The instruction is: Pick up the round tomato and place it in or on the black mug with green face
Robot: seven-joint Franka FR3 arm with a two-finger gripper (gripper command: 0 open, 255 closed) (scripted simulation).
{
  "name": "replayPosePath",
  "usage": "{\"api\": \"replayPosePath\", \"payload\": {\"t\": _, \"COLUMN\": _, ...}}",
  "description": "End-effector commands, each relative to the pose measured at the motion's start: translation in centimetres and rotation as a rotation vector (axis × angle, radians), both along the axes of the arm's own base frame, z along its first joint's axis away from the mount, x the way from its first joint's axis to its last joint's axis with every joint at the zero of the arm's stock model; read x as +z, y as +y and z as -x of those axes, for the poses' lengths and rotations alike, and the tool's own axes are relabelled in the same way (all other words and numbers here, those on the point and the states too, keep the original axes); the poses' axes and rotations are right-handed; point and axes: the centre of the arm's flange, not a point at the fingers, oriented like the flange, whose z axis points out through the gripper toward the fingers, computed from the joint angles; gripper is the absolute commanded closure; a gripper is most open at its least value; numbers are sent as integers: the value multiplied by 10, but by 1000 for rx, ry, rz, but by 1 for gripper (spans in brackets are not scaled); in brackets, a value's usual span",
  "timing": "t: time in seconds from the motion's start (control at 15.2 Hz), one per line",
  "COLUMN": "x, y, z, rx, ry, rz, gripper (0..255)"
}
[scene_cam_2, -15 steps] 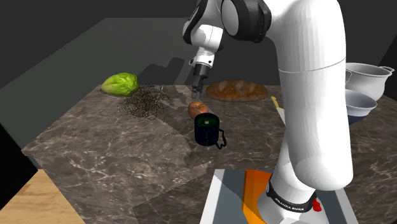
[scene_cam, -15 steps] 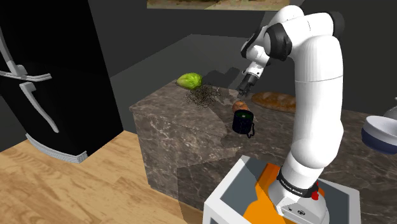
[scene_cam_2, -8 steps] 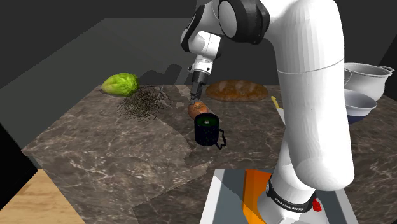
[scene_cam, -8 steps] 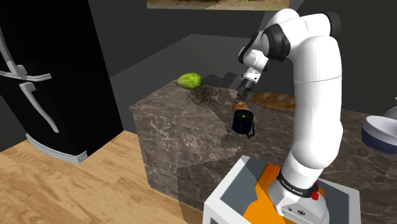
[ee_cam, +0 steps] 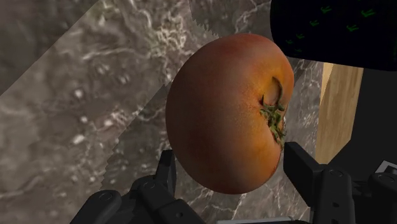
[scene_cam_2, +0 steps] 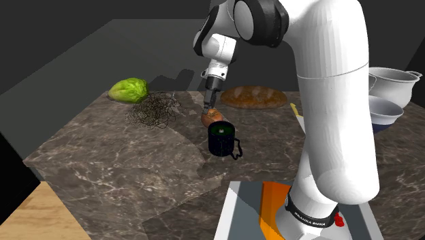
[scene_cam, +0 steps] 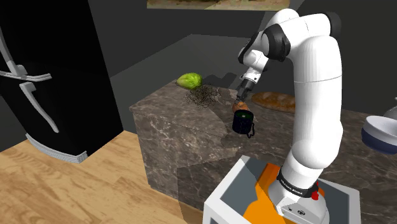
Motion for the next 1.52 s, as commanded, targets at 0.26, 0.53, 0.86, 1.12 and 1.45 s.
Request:
{"api": "replayPosePath", "payload": {"t": 0.26, "x": 0, "y": 0, "z": 0, "rx": 0, "ry": 1, "rz": 0, "gripper": 255}}
{"api": "replayPosePath", "payload": {"t": 0.53, "x": 5, "y": 0, "z": 0, "rx": 0, "ry": 1, "rz": 0, "gripper": 255}}
{"api": "replayPosePath", "payload": {"t": 0.86, "x": 31, "y": 0, "z": 0, "rx": 0, "ry": 1, "rz": 0, "gripper": 255}}
{"api": "replayPosePath", "payload": {"t": 1.12, "x": 52, "y": 0, "z": 0, "rx": 0, "ry": 1, "rz": 0, "gripper": 255}}
{"api": "replayPosePath", "payload": {"t": 1.45, "x": 79, "y": 0, "z": 0, "rx": 0, "ry": 1, "rz": 0, "gripper": 255}}
